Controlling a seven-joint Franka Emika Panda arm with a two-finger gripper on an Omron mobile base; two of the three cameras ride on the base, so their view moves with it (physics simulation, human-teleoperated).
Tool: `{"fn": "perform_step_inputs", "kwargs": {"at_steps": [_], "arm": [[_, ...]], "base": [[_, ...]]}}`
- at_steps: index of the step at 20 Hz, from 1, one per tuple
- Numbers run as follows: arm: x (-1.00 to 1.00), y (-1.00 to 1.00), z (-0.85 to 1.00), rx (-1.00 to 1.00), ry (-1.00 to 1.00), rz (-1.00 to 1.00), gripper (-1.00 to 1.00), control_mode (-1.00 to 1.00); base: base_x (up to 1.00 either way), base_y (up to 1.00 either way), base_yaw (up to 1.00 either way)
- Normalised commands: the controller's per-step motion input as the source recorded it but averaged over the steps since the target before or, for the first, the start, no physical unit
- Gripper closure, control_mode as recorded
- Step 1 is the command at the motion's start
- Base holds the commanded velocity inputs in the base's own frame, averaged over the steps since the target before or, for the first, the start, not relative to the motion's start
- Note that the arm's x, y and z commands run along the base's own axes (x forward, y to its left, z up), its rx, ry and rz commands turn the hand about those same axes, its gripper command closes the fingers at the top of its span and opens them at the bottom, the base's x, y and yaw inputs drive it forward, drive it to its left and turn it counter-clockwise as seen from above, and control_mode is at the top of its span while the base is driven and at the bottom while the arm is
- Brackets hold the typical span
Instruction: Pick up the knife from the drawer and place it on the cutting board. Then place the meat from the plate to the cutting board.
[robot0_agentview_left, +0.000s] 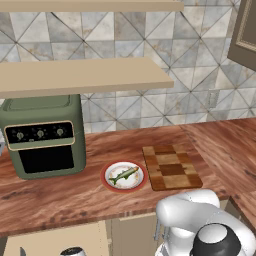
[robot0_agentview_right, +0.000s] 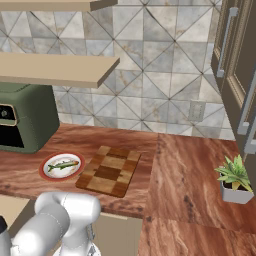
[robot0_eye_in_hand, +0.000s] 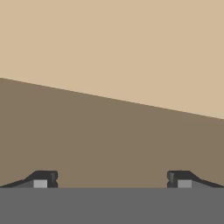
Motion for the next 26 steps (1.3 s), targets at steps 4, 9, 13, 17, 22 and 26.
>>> {"fn": "perform_step_inputs", "kwargs": {"at_steps": [4, 9, 13, 17, 22, 26], "arm": [[-0.04, 0.0, 0.75, 0.0, 0.0, 0.0, -1.0, -1.0], [0.19, 0.02, 0.79, 0.0, -0.02, 0.0, -1.0, -1.0], [0.39, 0.03, 0.37, 0.0, -0.04, 0.0, -1.0, -1.0], [0.54, 0.01, 0.06, 0.0, -0.07, 0.0, -1.0, -1.0], [0.63, 0.0, 0.0, 0.02, -0.04, 0.0, -1.0, -1.0], [0.45, 0.09, 0.0, 0.0, -0.02, 0.0, -1.0, -1.0]], "base": [[0.0, 0.0, 0.0], [0.0, 0.0, 0.0], [0.0, 0.0, 0.0], [0.0, 0.0, 0.0], [0.0, 0.0, 0.0], [0.0, 0.0, 0.0]]}}
